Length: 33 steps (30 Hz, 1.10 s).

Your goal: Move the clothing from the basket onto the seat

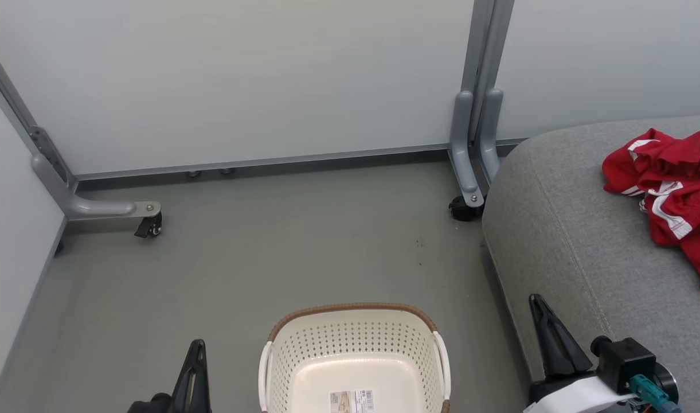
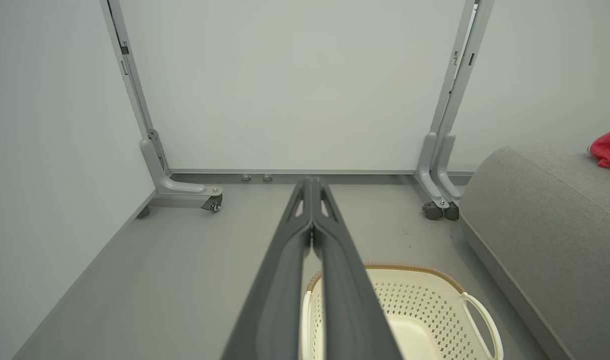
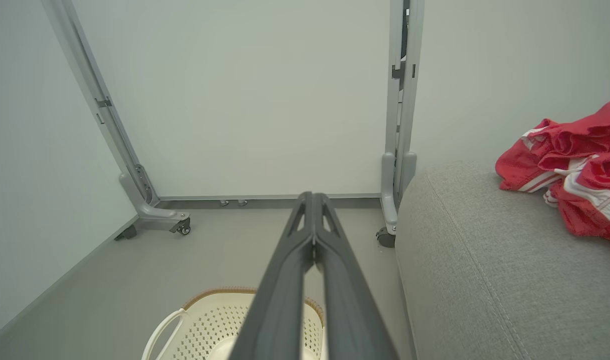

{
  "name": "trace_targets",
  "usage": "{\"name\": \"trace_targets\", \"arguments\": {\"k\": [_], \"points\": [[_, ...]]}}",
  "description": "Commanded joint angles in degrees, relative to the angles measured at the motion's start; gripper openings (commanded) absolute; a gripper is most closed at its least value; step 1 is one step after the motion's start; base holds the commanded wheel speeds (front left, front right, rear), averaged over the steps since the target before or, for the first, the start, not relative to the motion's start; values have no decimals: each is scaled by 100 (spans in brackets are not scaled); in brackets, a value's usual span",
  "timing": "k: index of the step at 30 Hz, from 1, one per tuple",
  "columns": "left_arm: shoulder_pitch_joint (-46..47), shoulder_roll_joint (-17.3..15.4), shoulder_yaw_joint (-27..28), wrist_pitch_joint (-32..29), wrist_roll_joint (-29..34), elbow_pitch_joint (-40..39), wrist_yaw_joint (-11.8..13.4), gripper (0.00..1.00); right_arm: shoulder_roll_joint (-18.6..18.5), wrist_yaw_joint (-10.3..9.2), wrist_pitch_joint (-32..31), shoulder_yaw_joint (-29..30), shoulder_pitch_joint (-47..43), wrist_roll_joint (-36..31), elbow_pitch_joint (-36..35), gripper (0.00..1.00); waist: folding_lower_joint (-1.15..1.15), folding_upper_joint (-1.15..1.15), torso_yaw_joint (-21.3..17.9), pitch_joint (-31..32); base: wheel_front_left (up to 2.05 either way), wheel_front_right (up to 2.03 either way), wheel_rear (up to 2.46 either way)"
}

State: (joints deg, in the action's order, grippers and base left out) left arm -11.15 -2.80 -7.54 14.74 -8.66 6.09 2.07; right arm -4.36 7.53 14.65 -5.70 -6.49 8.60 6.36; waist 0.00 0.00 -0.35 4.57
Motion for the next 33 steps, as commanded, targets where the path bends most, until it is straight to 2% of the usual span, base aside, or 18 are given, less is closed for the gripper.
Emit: {"name": "trace_targets", "arguments": {"k": [1, 15, 33], "points": [[75, -21, 32, -39, -333, -76, -29, 0, -25, 0, -45, 37, 94, 320, -70, 0, 0, 0, 1, -7, 0, 0, 0], [416, -111, 181, -346, -1926, 117, -208, 0, -72, -1, -360, 168, 340, 1903, 96, 0, 0, 0, 5, -60, 0, 0, 0], [759, -171, 368, -690, -3595, 289, -399, 0, -89, -2, -715, 337, 575, 3559, 251, 0, 0, 0, 10, -128, 0, 0, 0]]}}
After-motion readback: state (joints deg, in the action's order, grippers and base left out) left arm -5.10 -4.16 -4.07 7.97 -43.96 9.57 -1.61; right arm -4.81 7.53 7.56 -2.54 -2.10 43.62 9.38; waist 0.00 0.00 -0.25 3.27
